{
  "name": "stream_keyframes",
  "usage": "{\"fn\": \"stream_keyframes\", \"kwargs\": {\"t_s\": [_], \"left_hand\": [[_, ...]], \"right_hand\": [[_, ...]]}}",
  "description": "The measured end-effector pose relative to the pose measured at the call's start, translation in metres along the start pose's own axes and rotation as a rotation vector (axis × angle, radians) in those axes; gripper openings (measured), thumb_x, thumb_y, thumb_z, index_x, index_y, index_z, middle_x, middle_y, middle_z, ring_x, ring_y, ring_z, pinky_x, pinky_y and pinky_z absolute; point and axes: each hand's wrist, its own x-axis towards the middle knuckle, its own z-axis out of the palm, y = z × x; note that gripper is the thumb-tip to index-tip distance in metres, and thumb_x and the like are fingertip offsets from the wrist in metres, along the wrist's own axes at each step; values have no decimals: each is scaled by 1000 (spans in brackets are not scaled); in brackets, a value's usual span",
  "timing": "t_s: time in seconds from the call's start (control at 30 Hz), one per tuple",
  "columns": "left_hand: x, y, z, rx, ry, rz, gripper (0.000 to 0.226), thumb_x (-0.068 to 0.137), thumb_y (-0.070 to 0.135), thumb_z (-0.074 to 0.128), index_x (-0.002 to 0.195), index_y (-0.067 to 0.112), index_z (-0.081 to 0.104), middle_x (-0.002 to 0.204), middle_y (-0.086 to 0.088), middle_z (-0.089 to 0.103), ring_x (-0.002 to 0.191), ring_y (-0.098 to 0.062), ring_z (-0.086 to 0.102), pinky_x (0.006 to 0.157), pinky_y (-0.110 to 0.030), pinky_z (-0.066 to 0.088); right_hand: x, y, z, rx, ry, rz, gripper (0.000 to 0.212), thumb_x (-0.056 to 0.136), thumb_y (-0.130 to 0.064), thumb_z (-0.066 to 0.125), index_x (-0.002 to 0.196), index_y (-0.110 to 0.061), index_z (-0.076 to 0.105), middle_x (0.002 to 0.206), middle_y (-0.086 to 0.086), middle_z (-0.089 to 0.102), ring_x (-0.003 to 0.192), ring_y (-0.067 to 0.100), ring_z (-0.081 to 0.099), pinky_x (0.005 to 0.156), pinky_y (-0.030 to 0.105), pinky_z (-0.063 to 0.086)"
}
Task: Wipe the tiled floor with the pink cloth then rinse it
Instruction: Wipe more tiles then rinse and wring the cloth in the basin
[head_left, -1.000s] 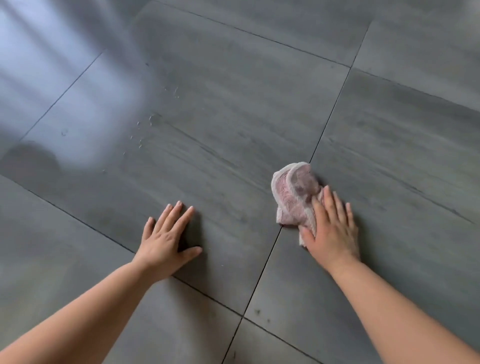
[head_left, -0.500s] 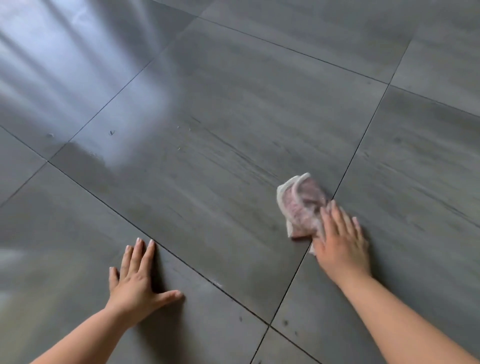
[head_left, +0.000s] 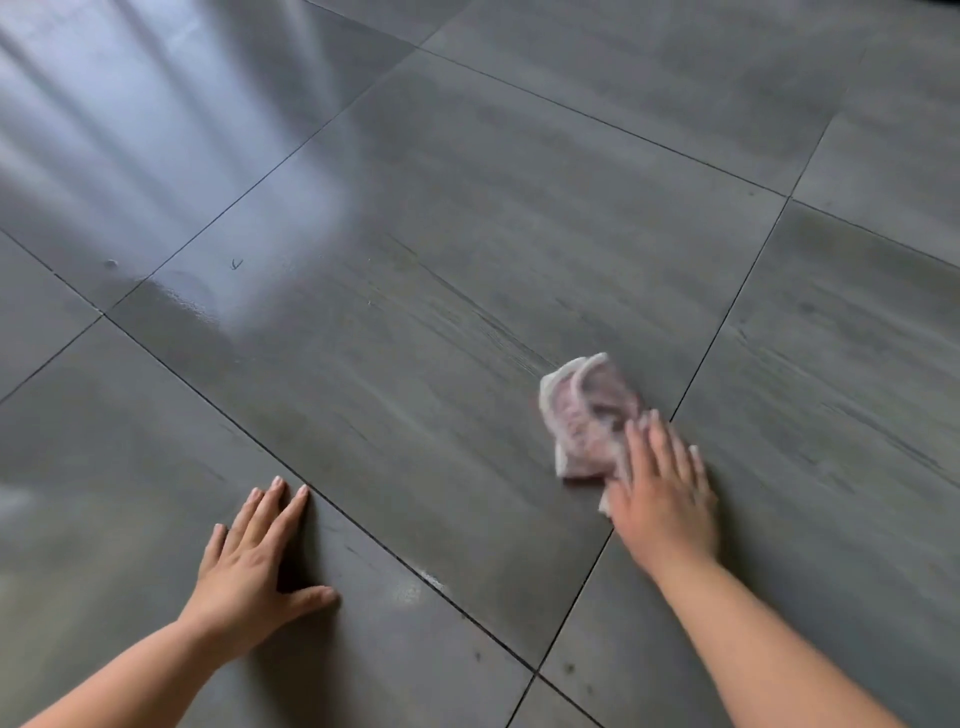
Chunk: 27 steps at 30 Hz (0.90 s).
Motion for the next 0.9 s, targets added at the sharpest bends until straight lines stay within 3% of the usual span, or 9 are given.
{"fn": "stream_keyframes", "kwargs": {"t_s": [0.07,0.13,0.27,0.33,0.43,0.6,0.7,0.8,0.9], "left_hand": [[0,1,-2,-11,-11,0,136,31,82,33,142,18,-11,155,3,-12,143,-13,-13,118,-39,-1],[1,4,-2,8,-25,-11,127,53,75,57,142,17,-14,155,3,-15,142,-13,-15,118,-39,-1],[4,3,-6,78,-30,2,118,67,60,65,141,19,-18,154,3,-20,141,-13,-18,118,-40,0],[4,4,-8,90,-49,3,117,66,60,65,142,22,-15,154,5,-17,143,-15,-15,118,-40,2],[9,4,-12,36,75,19,88,77,53,59,145,23,11,155,6,8,145,-17,7,118,-35,16],[23,12,-35,-89,169,16,55,86,38,54,136,22,37,149,3,32,136,-17,33,109,-29,30],[26,22,-51,-154,158,-13,58,88,38,51,139,22,29,153,3,23,139,-17,29,109,-31,29],[23,31,-61,-64,39,47,63,89,45,45,143,28,17,156,6,10,141,-14,23,113,-28,22],[10,34,-66,-41,32,27,53,90,43,43,139,26,29,153,7,23,137,-14,32,111,-27,26]], "right_hand": [[13,19,-18,101,-120,320,64,73,-34,37,110,14,57,121,40,53,103,54,57,93,57,42],[6,3,-19,111,-165,353,61,72,-34,35,102,15,57,109,40,59,96,54,60,89,58,45],[-41,-64,-10,158,-184,-233,53,59,-39,45,108,-18,47,110,9,70,106,27,54,104,36,34],[-41,-78,-14,280,-323,-398,70,42,-44,68,106,-29,45,108,-6,71,94,17,64,78,31,53],[-19,-69,-24,331,-357,-442,78,28,-43,74,99,-31,44,94,-11,72,79,9,62,69,20,44],[3,-32,-57,450,-344,-124,57,52,-32,45,108,-30,54,101,-19,63,95,9,51,76,13,35],[19,-16,-80,469,-626,65,53,72,-20,53,125,-22,53,120,-8,56,118,17,48,86,16,33],[31,-13,-94,462,-684,175,47,76,-9,55,121,-22,56,106,-5,56,112,18,53,81,20,37],[38,-19,-112,550,-726,303,37,77,-3,53,106,-25,60,91,-4,57,91,18,54,69,23,37]]}}
